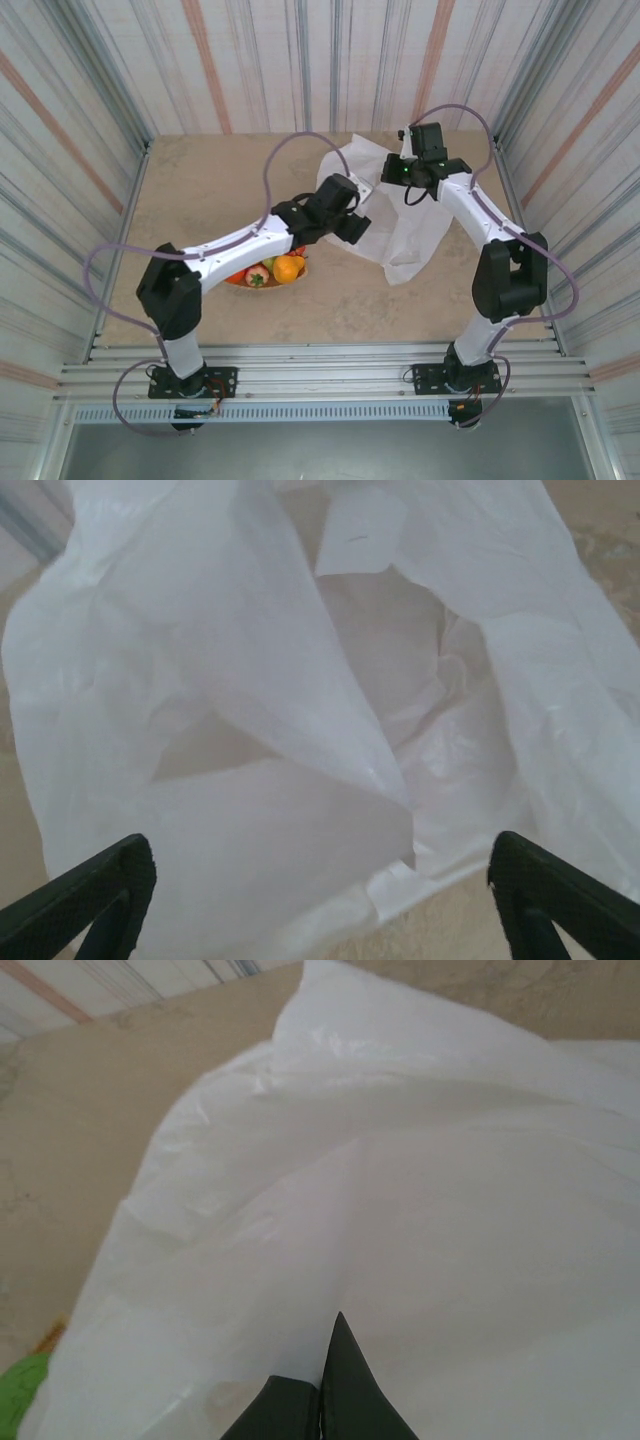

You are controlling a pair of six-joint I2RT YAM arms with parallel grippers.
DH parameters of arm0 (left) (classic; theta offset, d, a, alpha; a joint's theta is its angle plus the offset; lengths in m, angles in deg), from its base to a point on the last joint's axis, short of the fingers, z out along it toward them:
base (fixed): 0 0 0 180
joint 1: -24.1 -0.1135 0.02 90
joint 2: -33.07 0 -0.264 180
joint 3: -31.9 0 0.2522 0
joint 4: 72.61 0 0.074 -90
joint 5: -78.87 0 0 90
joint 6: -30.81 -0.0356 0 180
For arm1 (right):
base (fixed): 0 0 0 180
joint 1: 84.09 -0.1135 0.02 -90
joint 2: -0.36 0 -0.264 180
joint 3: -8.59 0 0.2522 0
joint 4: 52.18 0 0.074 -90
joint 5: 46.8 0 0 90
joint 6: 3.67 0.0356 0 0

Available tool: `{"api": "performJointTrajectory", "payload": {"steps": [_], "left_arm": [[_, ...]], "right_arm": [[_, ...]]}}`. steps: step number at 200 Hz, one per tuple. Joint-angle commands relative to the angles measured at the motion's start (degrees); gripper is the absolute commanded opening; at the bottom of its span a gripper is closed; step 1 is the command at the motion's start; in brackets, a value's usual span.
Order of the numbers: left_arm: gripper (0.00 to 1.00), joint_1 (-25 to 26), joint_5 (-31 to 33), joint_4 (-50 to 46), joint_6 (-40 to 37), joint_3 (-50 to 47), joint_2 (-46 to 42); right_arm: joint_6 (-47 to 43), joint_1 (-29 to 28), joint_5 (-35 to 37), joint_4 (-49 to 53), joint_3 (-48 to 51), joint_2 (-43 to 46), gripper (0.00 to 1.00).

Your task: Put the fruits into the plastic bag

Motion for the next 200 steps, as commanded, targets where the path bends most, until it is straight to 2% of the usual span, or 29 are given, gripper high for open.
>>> {"api": "performJointTrajectory", "payload": {"steps": [1, 53, 73, 96, 118, 130, 141, 170, 186, 200], "left_arm": [[0.81, 0.6, 2.4, 1.2, -3.9, 3.8, 3.1], [0.63, 0.5, -1.2, 4.8, -0.6, 5.6, 7.9], [0.44, 0.5, -3.5, 4.9, -0.8, 7.3, 9.4], [0.14, 0.2, -9.2, 2.3, -0.3, 9.3, 8.9], [0.02, -0.6, -16.3, 1.7, 1.8, 7.4, 4.2], [0.0, -1.5, -20.8, 2.8, 3.9, 4.9, 0.5], [0.0, -3.0, -26.2, 4.0, 7.1, 2.7, -2.6], [0.0, -7.1, -39.5, 7.7, 16.1, -2.2, -7.5], [0.0, -8.7, -43.9, 7.3, 18.2, -2.8, -8.1], [0.0, -9.9, -46.8, 7.2, 19.1, -3.1, -8.2]], "right_arm": [[2.3, 1.0, -2.9, 0.1, 2.0, 3.3, 0.0], [3.5, 1.6, -4.7, -0.8, 4.2, 5.2, 0.0], [3.2, 1.8, -4.4, -0.8, 5.2, 6.0, 0.0], [-0.5, 2.0, -2.6, -0.6, 6.9, 7.4, 0.0], [-7.2, 2.0, 0.0, -1.2, 9.9, 9.4, 0.0], [-10.4, 2.0, 0.7, -2.1, 11.9, 11.0, 0.0], [-13.1, 2.0, 0.5, -3.1, 13.8, 12.5, 0.07], [-17.3, 2.0, -1.0, -6.6, 19.5, 17.6, 0.37], [-19.3, 1.5, -0.9, -8.0, 23.0, 20.8, 0.46], [-21.2, 0.1, 2.0, -9.5, 26.2, 23.8, 0.51]]}}
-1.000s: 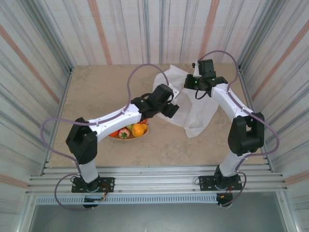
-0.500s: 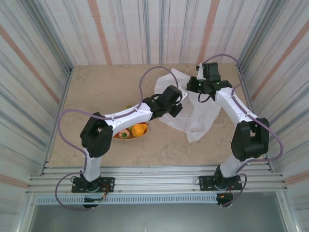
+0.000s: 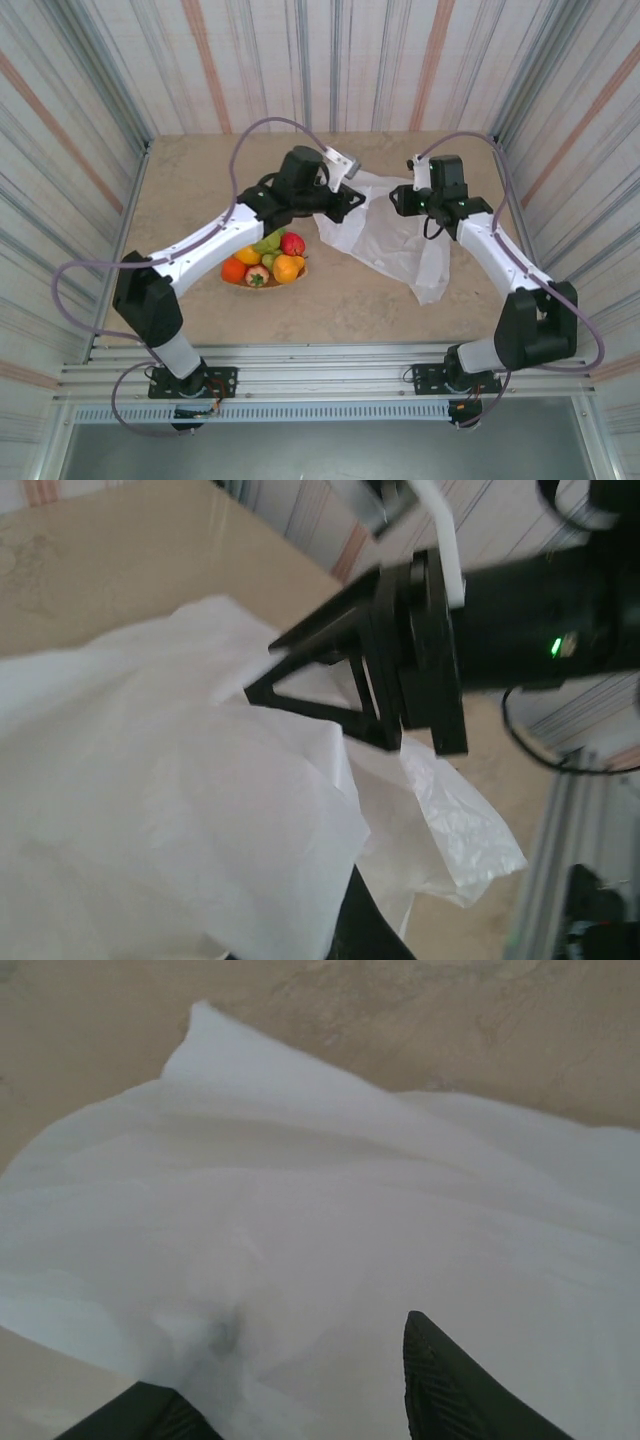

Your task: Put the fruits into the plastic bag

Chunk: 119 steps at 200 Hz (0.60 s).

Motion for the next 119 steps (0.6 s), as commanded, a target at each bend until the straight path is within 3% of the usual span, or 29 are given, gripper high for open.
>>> {"api": "performJointTrajectory", "payload": {"steps": [1, 41, 86, 119], "left_arm": [[0.0, -1.2, -11.4, 0.8, 5.5, -2.0, -0.5], [0.0, -3.3, -16.6, -0.2, 5.6, -2.2, -1.0], [0.0, -4.5, -19.3, -0.6, 5.6, -2.3, -1.5], [0.0, -4.9, -20.2, 0.4, 6.2, -2.7, -1.4]], "right_arm": [[-6.1, -1.5, 2.8, -3.8, 4.4, 5.2, 0.52], [-11.8, -8.4, 11.1, -9.6, 12.5, 10.9, 0.61], [-15.2, -9.2, 13.8, -13.2, 13.6, 8.0, 0.73], [-16.4, -9.9, 9.4, -15.4, 13.0, 5.3, 0.78]]}}
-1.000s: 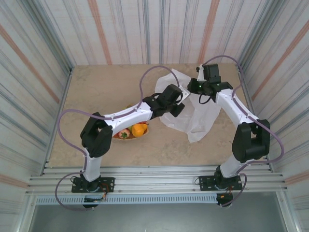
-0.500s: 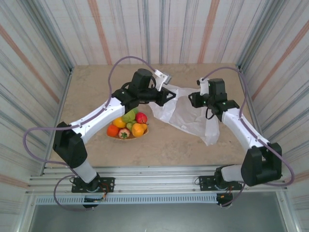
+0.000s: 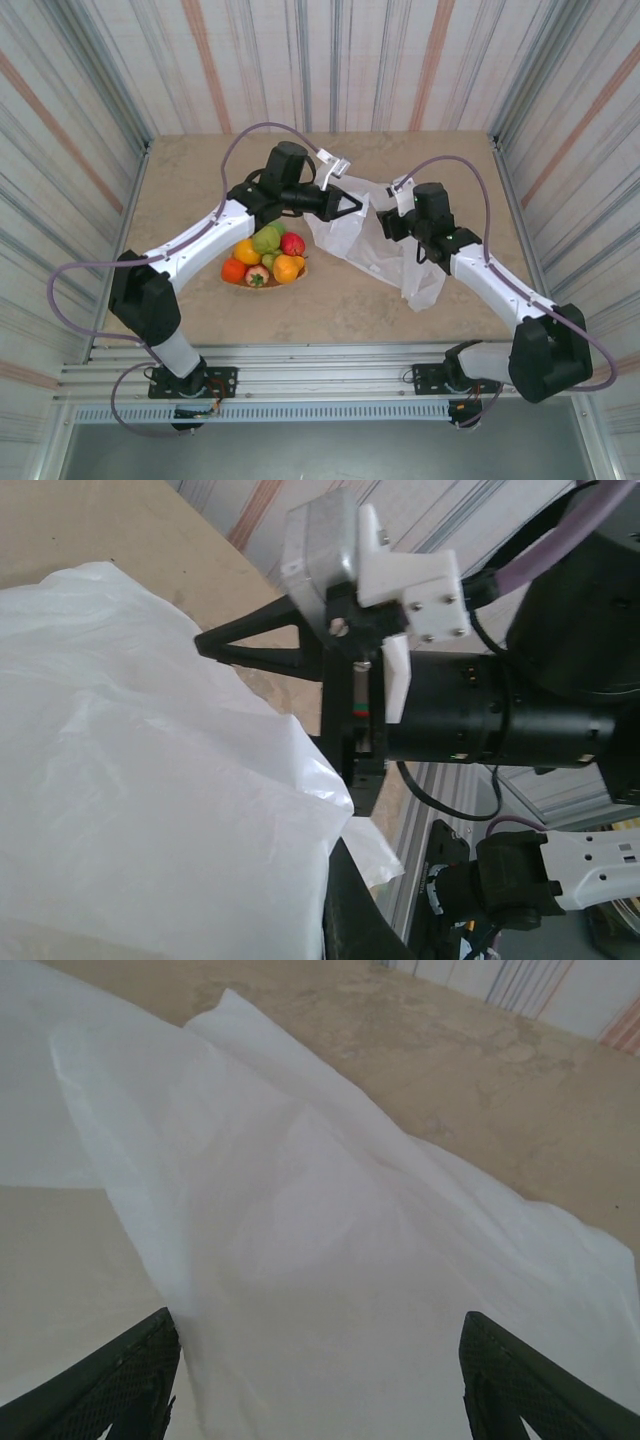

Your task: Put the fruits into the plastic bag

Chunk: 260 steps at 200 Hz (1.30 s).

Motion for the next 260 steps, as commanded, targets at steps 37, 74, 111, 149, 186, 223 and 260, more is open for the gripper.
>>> {"api": "performJointTrajectory", "payload": {"steps": [37, 74, 111, 149, 186, 223, 260], "left_arm": [[0.0, -1.2, -3.5, 0.6, 2.4, -0.7, -0.7], [0.0, -1.9, -5.2, 1.2, 3.5, -0.9, -0.7], [0.0, -2.2, -6.4, 1.2, 3.7, -1.1, -0.8], [0.0, -3.7, -6.6, 2.0, 4.9, -2.4, -1.1], [0.0, -6.0, 0.2, 0.8, 6.3, -2.6, -1.0], [0.0, -8.3, 4.7, -1.3, 7.1, -0.7, 1.9], [0.05, -8.7, 6.9, -1.2, 7.2, 0.7, 3.3]], "right_arm": [[-3.2, -2.9, -3.6, -6.4, 2.9, -1.7, 0.82], [-3.2, -3.1, -0.9, -12.5, 5.6, -4.5, 0.84], [-3.8, -2.4, 1.8, -19.3, 3.8, -10.1, 0.83], [-4.2, -1.2, 4.7, -16.2, -2.7, -16.0, 0.32], [2.1, -0.3, 3.0, 4.5, -8.0, -7.8, 0.01], [11.5, 2.1, -4.3, 28.1, -16.2, -3.2, 0.0], [21.3, 7.9, -15.6, 33.6, -18.0, -3.2, 0.0]]}}
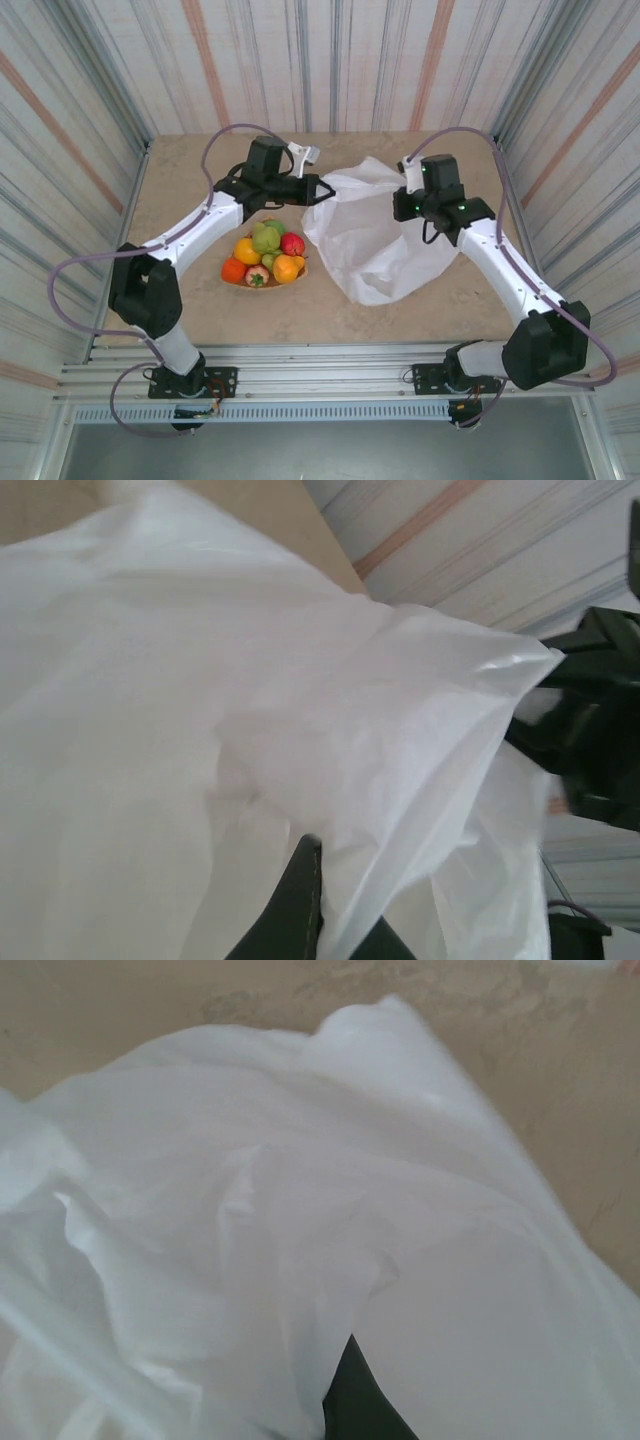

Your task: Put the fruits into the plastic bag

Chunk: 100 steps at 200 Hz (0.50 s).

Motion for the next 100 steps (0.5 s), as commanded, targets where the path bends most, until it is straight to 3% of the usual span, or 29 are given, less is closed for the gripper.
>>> {"api": "performJointTrajectory", "payload": {"steps": [1, 20, 69, 100], "left_arm": [[0.05, -0.3, 2.9, -1.2, 0.7, 2.4, 1.0], [0.1, -0.3, 4.5, -1.7, 0.8, 2.3, 1.3], [0.43, -0.6, 9.4, -3.1, -0.1, -0.4, -2.3], [0.78, -1.2, 12.1, -4.5, -2.4, -3.7, -8.3]], "right_arm": [[9.7, 3.1, -8.8, 10.5, 0.0, -0.2, 0.0], [11.7, 3.4, -8.9, 10.1, -0.4, -1.5, 0.0], [13.8, 5.0, -11.8, 9.2, -0.5, -5.8, 0.0], [15.7, 6.0, -12.3, 7.4, 0.7, -6.1, 0.0]]}}
